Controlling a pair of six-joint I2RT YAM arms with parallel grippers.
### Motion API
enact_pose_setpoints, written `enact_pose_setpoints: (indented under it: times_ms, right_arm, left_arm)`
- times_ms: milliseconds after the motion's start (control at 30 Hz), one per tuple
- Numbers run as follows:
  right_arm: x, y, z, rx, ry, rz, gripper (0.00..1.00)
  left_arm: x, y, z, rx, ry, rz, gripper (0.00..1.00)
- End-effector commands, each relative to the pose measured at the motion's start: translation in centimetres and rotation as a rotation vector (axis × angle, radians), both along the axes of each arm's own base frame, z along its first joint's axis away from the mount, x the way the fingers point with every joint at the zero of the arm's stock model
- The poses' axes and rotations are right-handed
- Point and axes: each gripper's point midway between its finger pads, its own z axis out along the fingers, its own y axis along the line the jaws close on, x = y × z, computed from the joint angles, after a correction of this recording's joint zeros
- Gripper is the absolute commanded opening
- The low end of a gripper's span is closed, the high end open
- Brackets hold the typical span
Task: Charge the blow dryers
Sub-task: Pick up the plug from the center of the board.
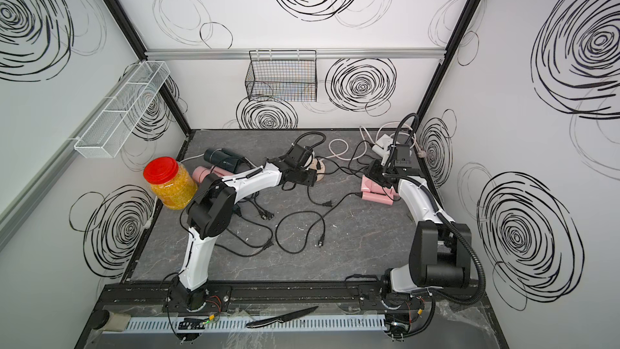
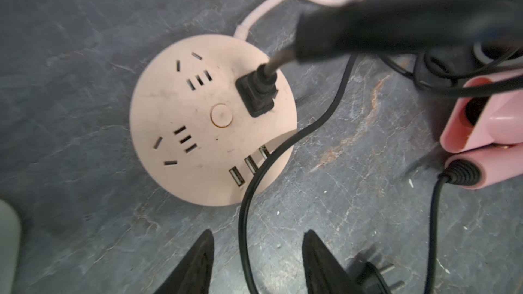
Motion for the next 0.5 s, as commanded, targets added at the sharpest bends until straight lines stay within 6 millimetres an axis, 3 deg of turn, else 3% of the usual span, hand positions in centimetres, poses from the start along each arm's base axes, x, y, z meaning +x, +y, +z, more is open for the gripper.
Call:
enact_pose_setpoints:
  times_ms: [0,133,267,333,467]
  right_arm:
    - [-0.7,-0.7,0.7,-0.019,-0.01,-0.009,0.42]
    - [-0.6,-1.2,0.9,-0.017,-0.016,-0.021,0.42]
    - [0.0,-1.9,1.2,-0.02,-0.036,-0.043,0.42]
    - [0.7,-3.0,1.2,-0.027,-0.048,-0.078,0.41]
    - [2.2,-4.7,0.9,0.011,-0.033,-0.115,0.4]
  left_arm:
    - [0.6,-0.7,-0.7,-0.015,0.009,0.005,0.54]
    - [0.7,-0.3,-1.5,0.009,0.018,0.029,0.5]
    - [0.7,-0.8,-1.1,-0.018,0.018,0.028,0.32]
    - [0.5,-1.3,0.4,-0.035,-0.006,0.017,0.17]
    - [-0.2,-1.8,4.7,-0.057,-0.068,0.0,0.1]
